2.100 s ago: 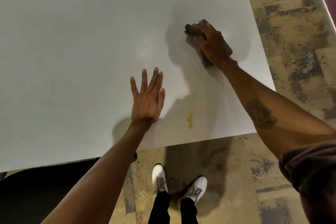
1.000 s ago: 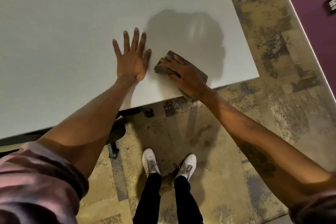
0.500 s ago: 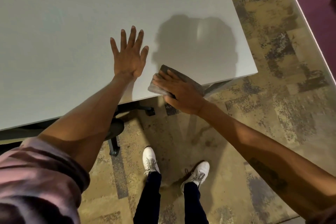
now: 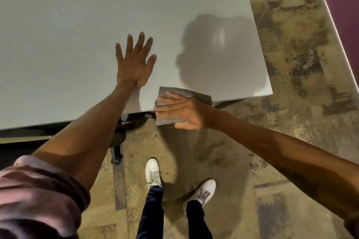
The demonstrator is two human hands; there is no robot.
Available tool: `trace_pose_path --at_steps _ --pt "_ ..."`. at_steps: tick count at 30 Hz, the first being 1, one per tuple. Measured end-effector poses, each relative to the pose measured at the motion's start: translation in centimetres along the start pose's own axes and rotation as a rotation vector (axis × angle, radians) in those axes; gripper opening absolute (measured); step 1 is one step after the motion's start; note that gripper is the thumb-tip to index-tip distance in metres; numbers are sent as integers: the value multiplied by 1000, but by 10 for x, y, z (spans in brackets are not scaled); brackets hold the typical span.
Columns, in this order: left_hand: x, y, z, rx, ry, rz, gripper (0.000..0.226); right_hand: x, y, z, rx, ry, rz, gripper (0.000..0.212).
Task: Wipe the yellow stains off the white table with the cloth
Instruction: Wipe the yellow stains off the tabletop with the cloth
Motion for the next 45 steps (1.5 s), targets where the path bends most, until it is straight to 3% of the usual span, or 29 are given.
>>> trace_pose_path --at_steps 3,5,7,10,16,19,27,32,40,45 --pt "-1 0 1 3 -6 5 61 2 10 2 270 -156 -167 53" --pt "-1 -1 1 -13 -12 8 59 2 20 4 544 -174 -302 58" --pt "-1 0 2 -22 -17 9 59 5 25 2 604 -160 -322 55" --pt "-2 2 4 -11 -21 2 62 6 19 -5 564 -128 -264 41" --pt "-2 7 0 11 -31 5 65 12 2 -7 545 -35 -216 64" --pt "-1 7 -2 22 -33 4 65 20 0 -2 594 -36 -225 39" --pt "3 8 4 35 -69 24 61 82 -22 24 600 45 -73 41" --pt "9 13 11 -17 -115 76 56 139 -43 51 686 140 -137 37" --pt "12 23 17 -120 -178 97 65 209 -82 75 564 251 -126 42" --pt "14 29 15 -77 -190 81 74 241 -101 77 407 417 34 52"
Point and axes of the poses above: each hand's wrist, its own x-axis away from the middle knuckle, its own y-axis out of the palm, z = x × y, the point moved 5 cm from there along -x, towards the middle knuckle, and after that the axes turned 1 degree about y, right-handed, at the moved point
